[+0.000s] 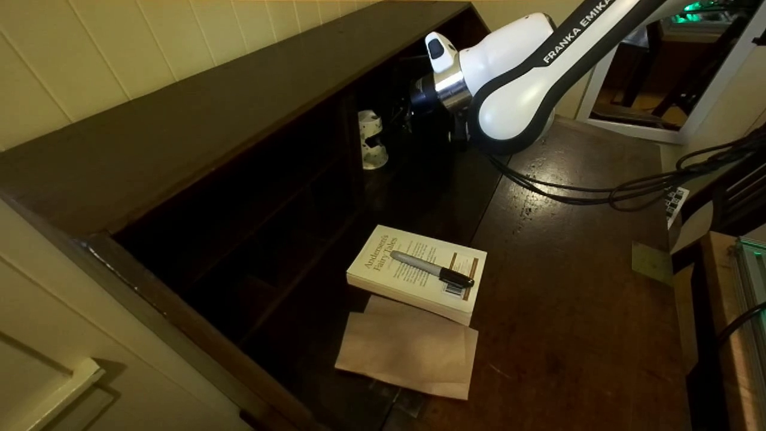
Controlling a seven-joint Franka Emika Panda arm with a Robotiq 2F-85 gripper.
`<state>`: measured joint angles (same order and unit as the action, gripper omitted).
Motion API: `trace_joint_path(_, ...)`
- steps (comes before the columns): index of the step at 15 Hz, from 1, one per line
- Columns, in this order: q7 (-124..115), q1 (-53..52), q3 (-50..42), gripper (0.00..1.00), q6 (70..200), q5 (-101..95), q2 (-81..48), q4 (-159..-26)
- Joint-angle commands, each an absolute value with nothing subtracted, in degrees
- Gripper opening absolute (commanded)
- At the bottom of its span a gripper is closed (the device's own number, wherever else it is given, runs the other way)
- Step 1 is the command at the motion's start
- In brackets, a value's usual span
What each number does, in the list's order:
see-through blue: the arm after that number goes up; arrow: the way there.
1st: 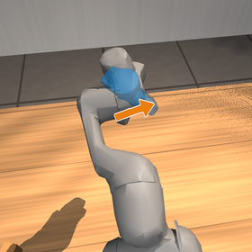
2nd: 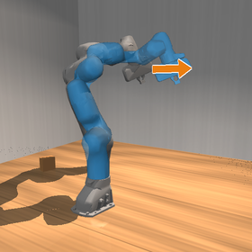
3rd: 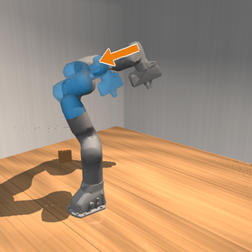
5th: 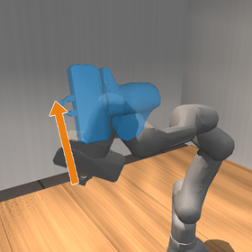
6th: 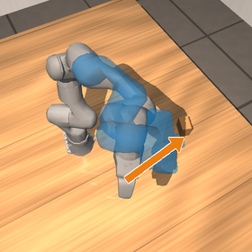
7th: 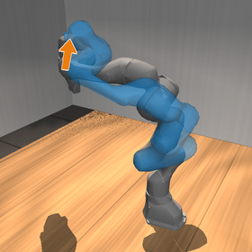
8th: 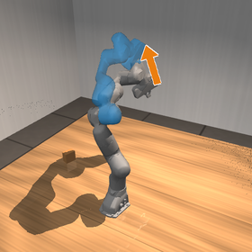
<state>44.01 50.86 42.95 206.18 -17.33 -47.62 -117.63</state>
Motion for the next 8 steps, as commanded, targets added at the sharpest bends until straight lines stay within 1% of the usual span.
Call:
trace_joint_path(1,44.0,51.3,44.1,1.0,204.6,-18.8,-50.3,-115.0)
trace_joint_path(2,44.1,51.2,44.0,1.0,204.4,-18.8,-50.4,-114.9)
trace_joint_path(3,44.2,51.2,43.9,0.93,204.2,-18.8,-50.7,-114.6)
trace_joint_path(4,44.2,51.0,43.8,0.77,203.9,-18.7,-50.9,-114.3)
trace_joint_path(6,44.3,50.9,43.7,0.59,203.6,-18.7,-51.2,-113.6)
trace_joint_path(8,44.3,50.8,43.6,0.45,203.2,-18.6,-51.1,-113.3)
